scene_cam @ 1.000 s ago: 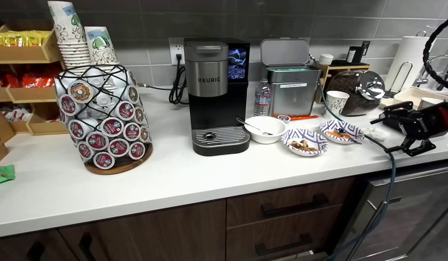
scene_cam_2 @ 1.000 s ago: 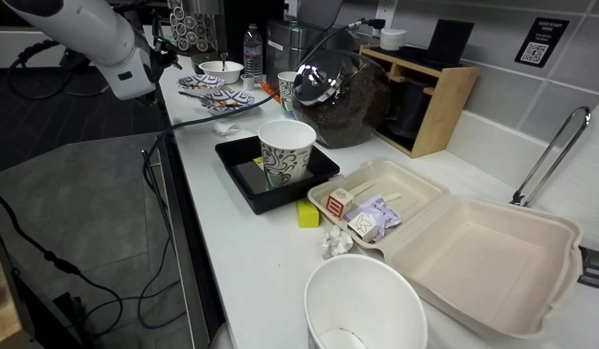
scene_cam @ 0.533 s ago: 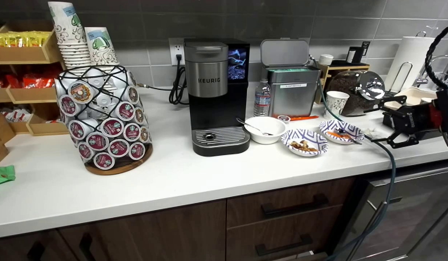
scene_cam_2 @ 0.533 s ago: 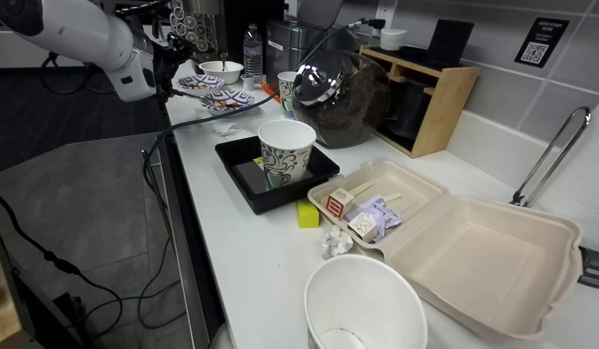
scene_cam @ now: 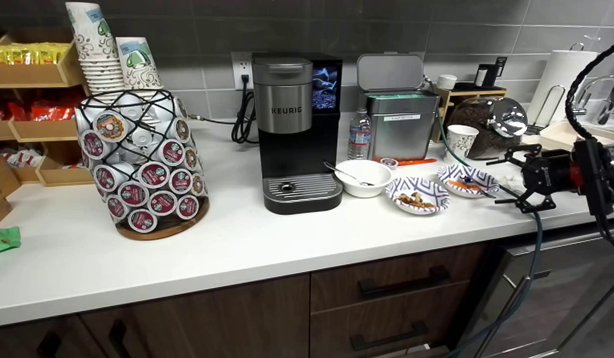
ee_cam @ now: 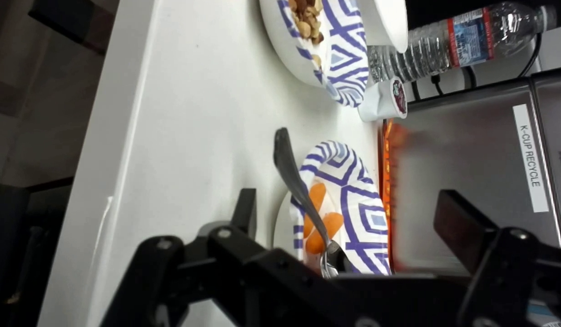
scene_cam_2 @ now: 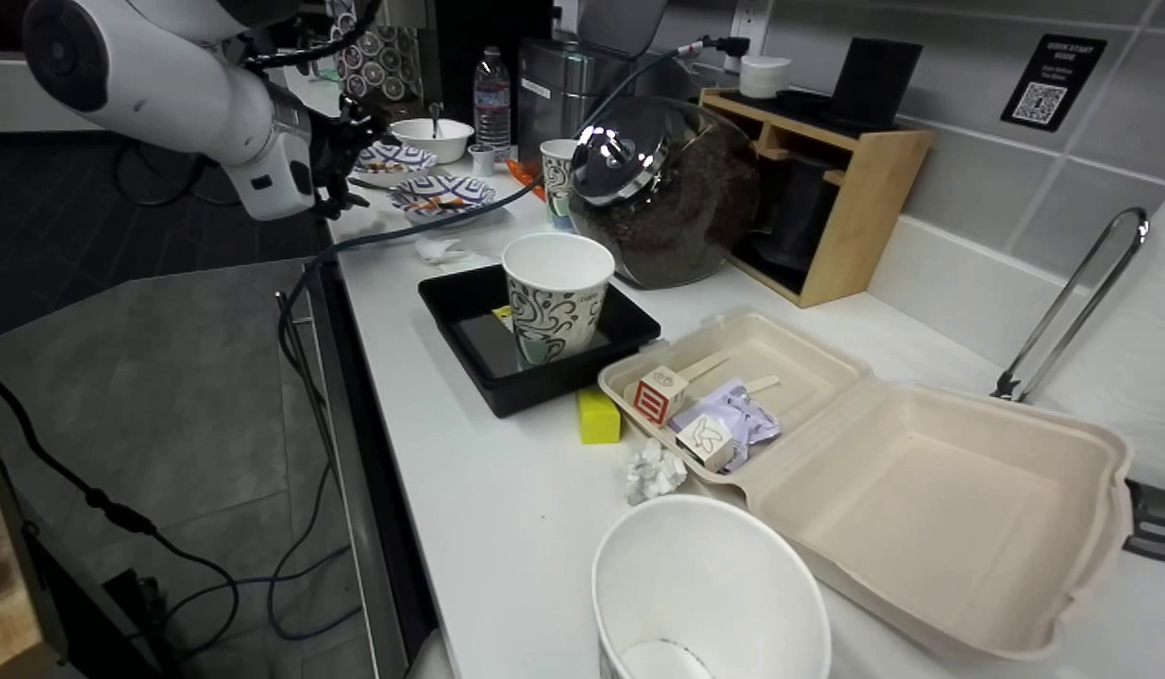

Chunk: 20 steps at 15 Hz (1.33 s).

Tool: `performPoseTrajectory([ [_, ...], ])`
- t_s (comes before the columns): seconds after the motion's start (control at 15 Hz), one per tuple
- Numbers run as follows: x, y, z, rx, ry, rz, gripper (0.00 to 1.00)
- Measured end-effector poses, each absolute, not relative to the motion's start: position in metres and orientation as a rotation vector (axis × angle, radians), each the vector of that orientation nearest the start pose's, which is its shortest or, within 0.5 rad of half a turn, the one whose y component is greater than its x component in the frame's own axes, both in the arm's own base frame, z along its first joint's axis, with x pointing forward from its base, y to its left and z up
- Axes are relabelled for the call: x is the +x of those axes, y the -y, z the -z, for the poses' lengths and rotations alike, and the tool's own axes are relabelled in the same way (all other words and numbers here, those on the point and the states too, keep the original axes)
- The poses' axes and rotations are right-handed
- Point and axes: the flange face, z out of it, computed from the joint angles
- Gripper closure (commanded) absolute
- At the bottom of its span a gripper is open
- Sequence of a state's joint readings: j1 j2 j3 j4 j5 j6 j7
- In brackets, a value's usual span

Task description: Use the silver spoon to place some contents from the middle bowl into the white bowl.

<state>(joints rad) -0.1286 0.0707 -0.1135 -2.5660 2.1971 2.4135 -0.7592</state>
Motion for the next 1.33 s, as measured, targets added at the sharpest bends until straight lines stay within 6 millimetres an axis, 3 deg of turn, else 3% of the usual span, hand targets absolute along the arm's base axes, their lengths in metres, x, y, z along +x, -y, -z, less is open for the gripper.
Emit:
performPoseTrajectory([
  [0.13, 0.423, 0.096, -0.222, -1.539, -1.433, 0.493, 0.04],
  [0.27, 0.426, 0.092, -0.218, -1.547, -1.43, 0.484, 0.14],
  [0.4, 0.428, 0.087, -0.216, -1.552, -1.427, 0.475, 0.34],
  [0.67, 0.432, 0.082, -0.213, -1.556, -1.422, 0.469, 0.64],
  [0.87, 0.434, 0.081, -0.213, -1.553, -1.422, 0.47, 0.77],
  [0.93, 0.434, 0.081, -0.212, -1.552, -1.423, 0.47, 0.93],
  [1.0, 0.435, 0.081, -0.212, -1.55, -1.425, 0.471, 0.99],
  [1.33, 0.442, 0.078, -0.216, -1.542, -1.406, 0.496, 0.99],
])
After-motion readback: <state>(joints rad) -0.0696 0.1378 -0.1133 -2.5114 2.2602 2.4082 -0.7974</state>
